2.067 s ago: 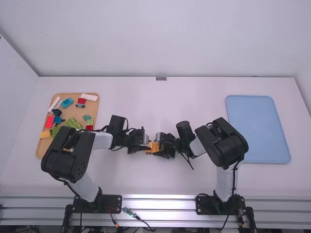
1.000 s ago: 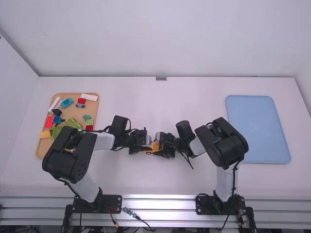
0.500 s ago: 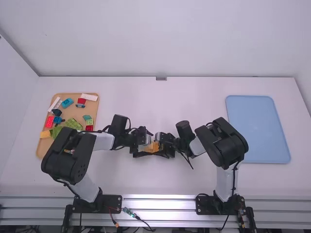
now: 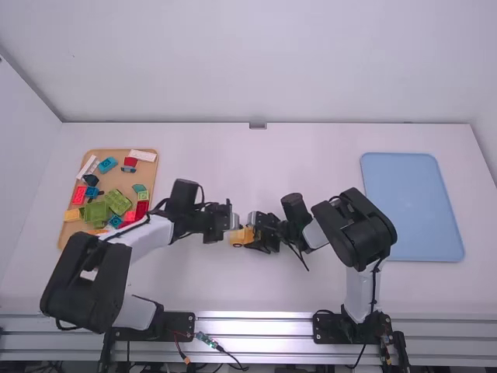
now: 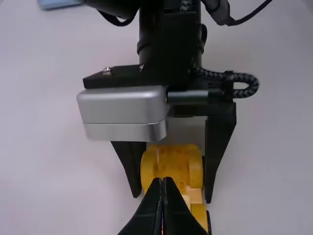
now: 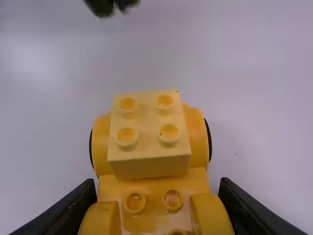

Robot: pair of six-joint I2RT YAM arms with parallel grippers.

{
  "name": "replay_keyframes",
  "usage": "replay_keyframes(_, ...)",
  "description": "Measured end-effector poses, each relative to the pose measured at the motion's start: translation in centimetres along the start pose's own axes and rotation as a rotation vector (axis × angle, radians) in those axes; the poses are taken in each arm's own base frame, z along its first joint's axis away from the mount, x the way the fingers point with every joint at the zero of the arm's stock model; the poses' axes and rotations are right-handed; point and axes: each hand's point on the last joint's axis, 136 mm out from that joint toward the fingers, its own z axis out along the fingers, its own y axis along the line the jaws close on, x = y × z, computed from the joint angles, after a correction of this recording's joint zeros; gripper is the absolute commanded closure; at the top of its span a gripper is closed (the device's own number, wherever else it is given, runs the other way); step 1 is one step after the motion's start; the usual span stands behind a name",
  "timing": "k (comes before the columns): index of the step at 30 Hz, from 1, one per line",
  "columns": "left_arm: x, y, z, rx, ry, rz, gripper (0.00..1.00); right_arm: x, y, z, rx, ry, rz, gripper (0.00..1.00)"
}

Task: Assemble lego blocks to make yellow taxi

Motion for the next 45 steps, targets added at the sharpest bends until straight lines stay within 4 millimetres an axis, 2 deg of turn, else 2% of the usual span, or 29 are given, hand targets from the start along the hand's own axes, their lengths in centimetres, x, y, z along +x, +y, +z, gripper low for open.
replay_keyframes(5,2.1,0.7,1.3,-0.014,0.032,-0.036,0.98,0.0,0.0,0.0,0.0,0.0,0.0,0.48)
replay_keyframes(10,3.7,-0.2,2.2,0.025,0.047,-0.119,0.98,0.0,0.0,0.0,0.0,0.001,0.001,0.48)
replay_keyframes(26,3.8,-0.7,2.9,0.077,0.0,-0.17,0.98,0.2,0.0,-0.1,0.0,0.005,0.003,0.48)
replay_keyframes(45,4.1,-1.0,2.9,0.038,-0.02,-0.192,0.98,0.2,-0.1,-0.1,0.004,0.006,0.003,0.48)
